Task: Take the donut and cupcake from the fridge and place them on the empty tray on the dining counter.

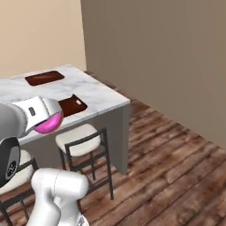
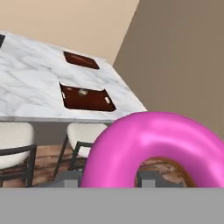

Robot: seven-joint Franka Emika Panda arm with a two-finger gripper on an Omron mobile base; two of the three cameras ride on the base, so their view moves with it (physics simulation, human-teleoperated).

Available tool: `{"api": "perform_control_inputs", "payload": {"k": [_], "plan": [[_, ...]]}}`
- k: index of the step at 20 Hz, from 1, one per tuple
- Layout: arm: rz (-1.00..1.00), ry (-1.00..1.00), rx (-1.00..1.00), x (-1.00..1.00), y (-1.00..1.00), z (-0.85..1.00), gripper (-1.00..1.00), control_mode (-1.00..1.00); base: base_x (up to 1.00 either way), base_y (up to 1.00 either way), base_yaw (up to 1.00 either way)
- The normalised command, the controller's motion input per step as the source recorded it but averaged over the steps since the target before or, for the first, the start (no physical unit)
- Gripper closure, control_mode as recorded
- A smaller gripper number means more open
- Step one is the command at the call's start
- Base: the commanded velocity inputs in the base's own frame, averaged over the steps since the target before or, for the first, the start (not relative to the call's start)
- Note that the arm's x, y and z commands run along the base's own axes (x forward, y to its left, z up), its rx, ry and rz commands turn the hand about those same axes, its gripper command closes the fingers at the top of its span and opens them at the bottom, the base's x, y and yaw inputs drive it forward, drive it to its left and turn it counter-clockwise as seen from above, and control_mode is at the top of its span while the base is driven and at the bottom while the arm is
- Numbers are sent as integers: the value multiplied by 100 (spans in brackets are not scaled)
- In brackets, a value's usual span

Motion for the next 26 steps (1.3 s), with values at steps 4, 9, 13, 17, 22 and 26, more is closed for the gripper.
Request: {"api": "perform_control_inputs", "payload": {"k": [4, 9, 13, 17, 22, 26], "plan": [[0, 0, 0, 0, 0, 0, 100, 100, 100, -65, 48], [0, 0, 0, 0, 0, 0, 100, 100, 100, -56, 49], [0, 0, 0, 0, 0, 0, 100, 100, 100, -30, 51], [0, 0, 0, 0, 0, 0, 100, 100, 100, -1, 47], [0, 0, 0, 0, 0, 0, 100, 100, 100, 31, 32], [0, 0, 0, 0, 0, 0, 100, 100, 100, 35, 23]]}}
